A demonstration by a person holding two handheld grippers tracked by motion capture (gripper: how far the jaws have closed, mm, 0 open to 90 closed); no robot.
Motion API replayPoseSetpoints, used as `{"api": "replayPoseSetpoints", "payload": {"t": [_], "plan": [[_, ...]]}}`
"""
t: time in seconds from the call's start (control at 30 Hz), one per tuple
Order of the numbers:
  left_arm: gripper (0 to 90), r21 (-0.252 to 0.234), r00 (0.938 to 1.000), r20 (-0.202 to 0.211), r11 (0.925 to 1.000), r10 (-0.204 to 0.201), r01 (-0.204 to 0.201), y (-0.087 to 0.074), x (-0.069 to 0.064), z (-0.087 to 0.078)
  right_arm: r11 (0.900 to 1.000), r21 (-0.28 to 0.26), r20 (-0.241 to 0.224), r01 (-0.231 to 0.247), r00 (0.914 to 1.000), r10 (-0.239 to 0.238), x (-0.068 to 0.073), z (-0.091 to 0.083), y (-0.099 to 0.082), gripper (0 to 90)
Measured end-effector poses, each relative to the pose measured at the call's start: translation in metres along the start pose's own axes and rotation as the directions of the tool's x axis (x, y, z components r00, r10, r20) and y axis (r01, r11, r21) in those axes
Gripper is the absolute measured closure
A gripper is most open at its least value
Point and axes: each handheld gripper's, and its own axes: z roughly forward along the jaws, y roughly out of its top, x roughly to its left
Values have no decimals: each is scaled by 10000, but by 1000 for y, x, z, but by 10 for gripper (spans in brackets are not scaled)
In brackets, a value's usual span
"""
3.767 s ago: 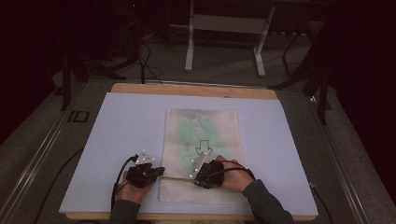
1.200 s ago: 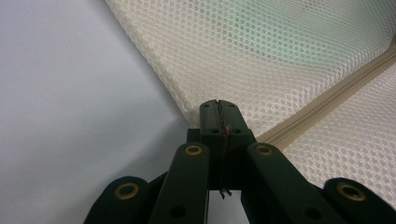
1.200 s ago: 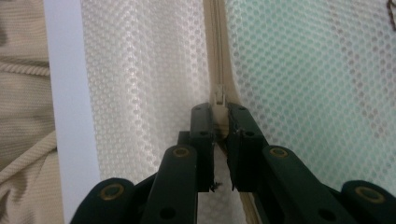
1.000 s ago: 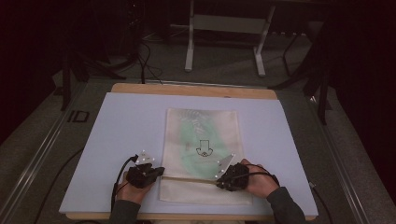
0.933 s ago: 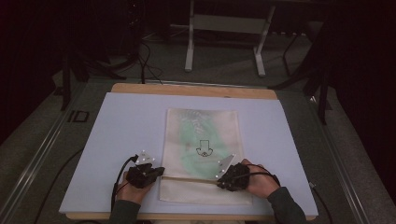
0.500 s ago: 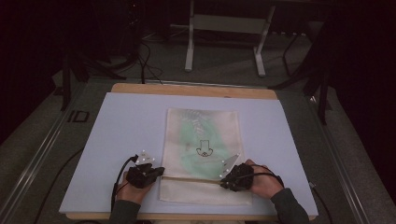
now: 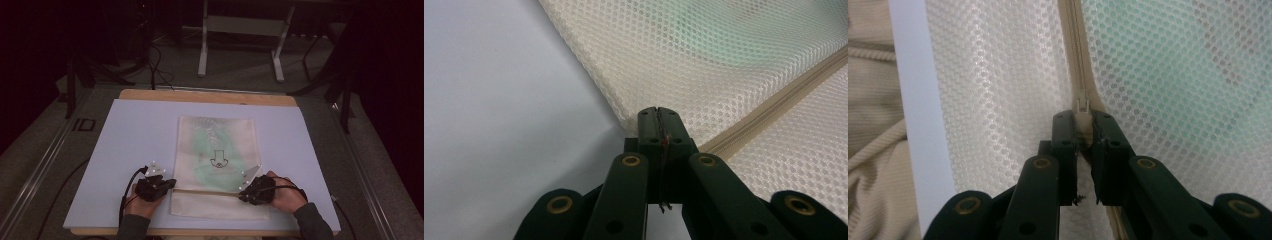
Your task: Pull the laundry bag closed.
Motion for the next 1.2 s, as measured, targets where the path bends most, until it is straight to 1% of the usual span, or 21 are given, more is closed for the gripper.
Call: {"api": "replayPoseSetpoints", "payload": {"t": [0.1, 0.17, 0.37, 0.43, 0.57, 0.63, 0.8, 0.93, 0.97, 1.03, 1.07, 1.1, 1.2], "plan": [[894, 1, 10000, -2, 10000, 0, 0, 0, 0, 0, 9999, -86, -16, -53, 10000, 53, 0, -1, -2, 822], [894, -3, 10000, -6, 10000, 3, -3, 0, 0, 0, 10000, -51, 9, -27, 10000, 27, -1, -2, -3, 821], [893, 4, 10000, -12, 10000, 6, -6, 0, 0, 0, 9998, -99, 62, -143, 9999, 144, -1, -5, -6, 822], [893, 0, 10000, -9, 10000, 3, -3, 0, 0, 0, 9995, -287, 57, -146, 9999, 148, -2, -6, -7, 822], [893, 2, 10000, -10, 10000, 2, -2, 0, 0, 0, 9994, -266, 113, -199, 9997, 202, -2, -9, -9, 822], [893, 3, 10000, -7, 10000, 4, -4, 0, 0, 0, 9995, -237, 131, -222, 9997, 225, -3, -10, -11, 822], [893, 0, 10000, -4, 10000, 2, -2, 0, 0, 0, 9984, -389, 207, -409, 9989, 417, -6, -17, -17, 821], [893, 1, 10000, -2, 10000, 3, -3, 0, 0, 0, 9983, -384, 212, -436, 9988, 444, -6, -19, -20, 821], [893, -1, 10000, -13, 10000, -2, 2, 0, 0, 0, 9980, -481, 204, -400, 9989, 411, -7, -19, -22, 821], [893, -11, 10000, -10, 10000, -9, 9, 0, 0, 0, 9979, -377, 261, -525, 9982, 535, -7, -20, -23, 821], [893, -6, 10000, -7, 10000, -9, 9, 0, 0, 0, 9977, -445, 233, -514, 9983, 525, -7, -20, -24, 821], [894, 0, 10000, -8, 10000, 0, 0, 0, 0, 0, 9976, -388, 285, -569, 9979, 580, -7, -19, -24, 821], [893, 23, 10000, -22, 10000, 16, -16, 0, 0, 0, 9974, -436, 228, -577, 9980, 588, -7, -19, -26, 821]]}}
